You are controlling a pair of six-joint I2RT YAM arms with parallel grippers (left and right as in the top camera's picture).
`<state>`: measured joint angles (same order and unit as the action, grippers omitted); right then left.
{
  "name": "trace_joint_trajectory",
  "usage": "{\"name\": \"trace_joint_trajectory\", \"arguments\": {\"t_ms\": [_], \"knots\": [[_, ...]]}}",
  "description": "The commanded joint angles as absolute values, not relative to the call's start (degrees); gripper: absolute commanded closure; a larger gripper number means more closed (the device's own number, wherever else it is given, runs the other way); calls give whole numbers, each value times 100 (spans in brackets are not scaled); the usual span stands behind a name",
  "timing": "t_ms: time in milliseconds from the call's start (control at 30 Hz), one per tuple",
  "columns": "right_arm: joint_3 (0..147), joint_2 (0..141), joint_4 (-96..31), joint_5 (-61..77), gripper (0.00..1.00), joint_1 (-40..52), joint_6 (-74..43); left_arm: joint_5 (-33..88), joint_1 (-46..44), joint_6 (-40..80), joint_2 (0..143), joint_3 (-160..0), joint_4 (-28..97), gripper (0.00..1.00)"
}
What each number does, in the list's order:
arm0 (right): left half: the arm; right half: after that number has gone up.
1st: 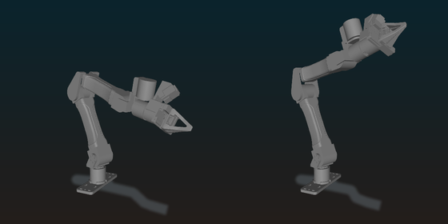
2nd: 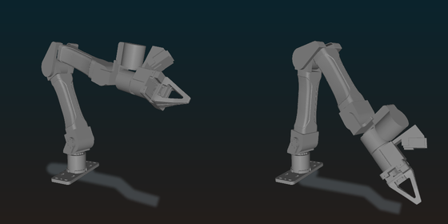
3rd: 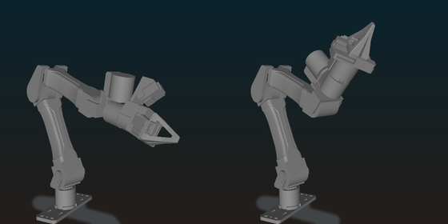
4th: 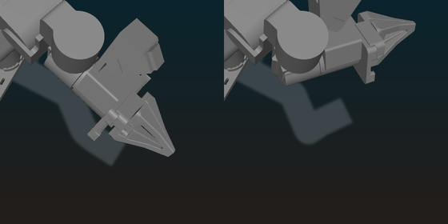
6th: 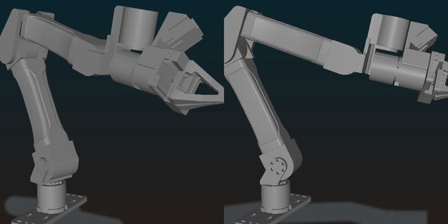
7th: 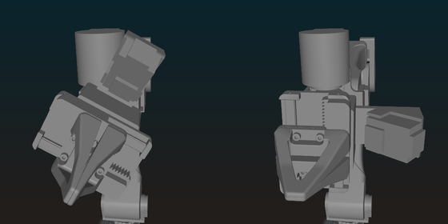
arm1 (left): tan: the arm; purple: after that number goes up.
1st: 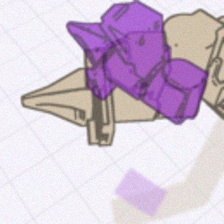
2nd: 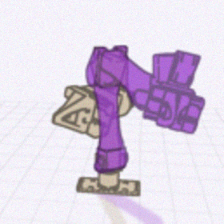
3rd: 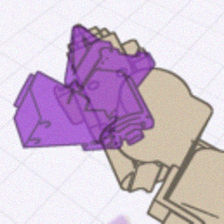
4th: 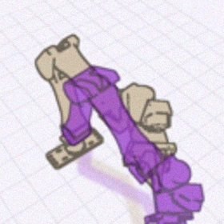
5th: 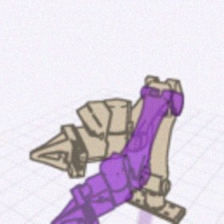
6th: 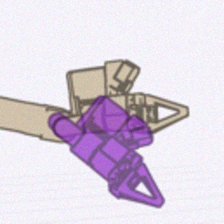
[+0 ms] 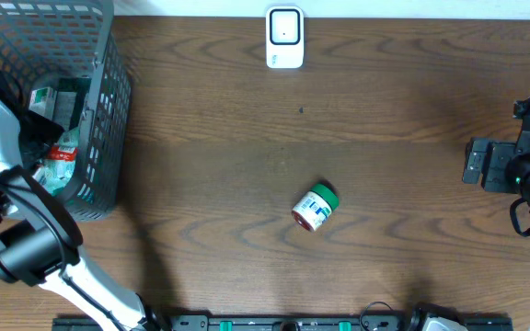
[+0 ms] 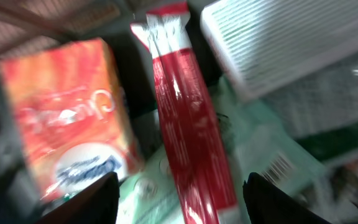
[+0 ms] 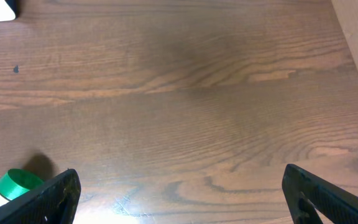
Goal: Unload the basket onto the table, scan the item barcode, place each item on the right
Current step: 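Reach the left gripper into the basket toward the red snack stick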
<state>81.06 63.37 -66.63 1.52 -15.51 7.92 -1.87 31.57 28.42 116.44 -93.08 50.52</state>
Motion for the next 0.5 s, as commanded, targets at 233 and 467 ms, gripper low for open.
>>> {"name": "trace_joint_trajectory", "arguments": {"t_ms": [233,467], "knots": [[8171,6340,-6667,158,1,-1592,733,-198,3118,2814,11802,-9369,4888,87],[8171,6340,-6667,158,1,-1592,731,-213,3118,2814,10366,-9369,4827,93]]}}
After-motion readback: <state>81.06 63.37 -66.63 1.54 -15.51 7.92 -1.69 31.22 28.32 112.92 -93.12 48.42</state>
